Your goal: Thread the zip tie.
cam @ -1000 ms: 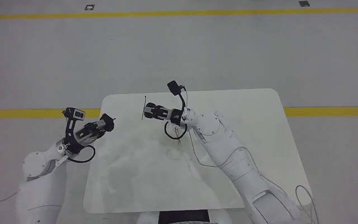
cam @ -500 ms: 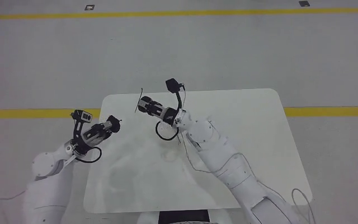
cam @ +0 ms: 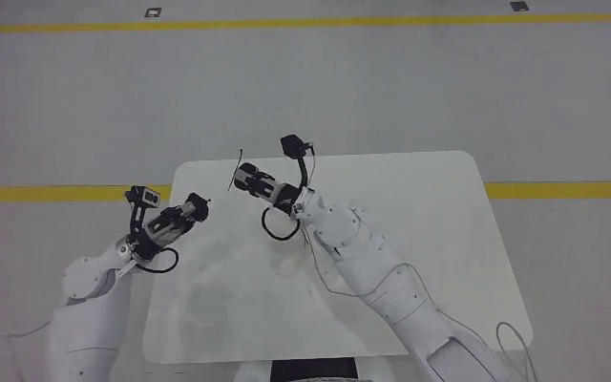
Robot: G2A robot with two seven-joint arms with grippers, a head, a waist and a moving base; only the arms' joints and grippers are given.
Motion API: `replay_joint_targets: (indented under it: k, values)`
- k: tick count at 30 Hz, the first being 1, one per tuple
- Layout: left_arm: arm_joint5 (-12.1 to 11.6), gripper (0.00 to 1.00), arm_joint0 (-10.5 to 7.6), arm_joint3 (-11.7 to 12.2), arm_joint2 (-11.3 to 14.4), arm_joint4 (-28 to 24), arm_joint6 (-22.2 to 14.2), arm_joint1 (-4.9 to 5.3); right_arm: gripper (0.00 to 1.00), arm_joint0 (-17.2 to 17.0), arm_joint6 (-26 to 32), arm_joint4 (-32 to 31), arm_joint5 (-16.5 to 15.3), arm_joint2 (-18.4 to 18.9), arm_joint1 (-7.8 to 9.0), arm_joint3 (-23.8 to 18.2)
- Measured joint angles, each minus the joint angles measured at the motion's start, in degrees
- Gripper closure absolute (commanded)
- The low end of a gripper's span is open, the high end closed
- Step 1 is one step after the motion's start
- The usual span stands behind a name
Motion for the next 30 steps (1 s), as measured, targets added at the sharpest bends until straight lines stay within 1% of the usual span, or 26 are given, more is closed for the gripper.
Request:
replay_joint_targets:
  k: [2,5,9,12,15,20,28,30]
  values:
    - [-0.2,1.00,0.19,-0.5,0.6,0.2,2.4,-0.18,1.00,-0.7,-2.8,-0.8,1.0,-0.5,-0.16,-0.7]
    - [-0.2,1.00,0.51,-1.3,1.3,0.3,4.8,-0.51,1.00,-1.4,-6.8,-1.6,2.6,-1.4,-0.49,-1.3]
    - [-0.2,1.00,0.92,-2.2,1.9,2.1,8.2,-1.09,1.00,-1.5,-11.2,-2.9,5.4,-3.0,-1.09,-1.4]
    - [-0.2,1.00,1.10,-2.7,2.4,2.9,10.2,-1.65,1.00,-1.3,-14.1,-3.9,7.5,-4.0,-1.52,-1.2]
    - [-0.2,1.00,1.05,-2.7,2.9,3.1,11.8,-2.24,1.00,-1.1,-16.3,-4.8,8.7,-4.8,-1.90,-0.9]
    - [-0.2,1.00,0.38,-2.4,3.3,4.5,13.0,-2.95,1.00,-0.8,-17.3,-5.2,8.8,-5.6,-2.30,-0.4]
    - [-0.1,1.00,0.31,-2.5,3.2,4.7,13.1,-2.97,1.00,-0.8,-17.3,-5.3,8.7,-5.6,-2.29,-0.4]
    - [0.9,1.00,0.30,-2.6,3.7,4.6,14.1,-2.98,1.00,-1.2,-17.3,-6.9,8.8,-5.9,-2.17,-0.6]
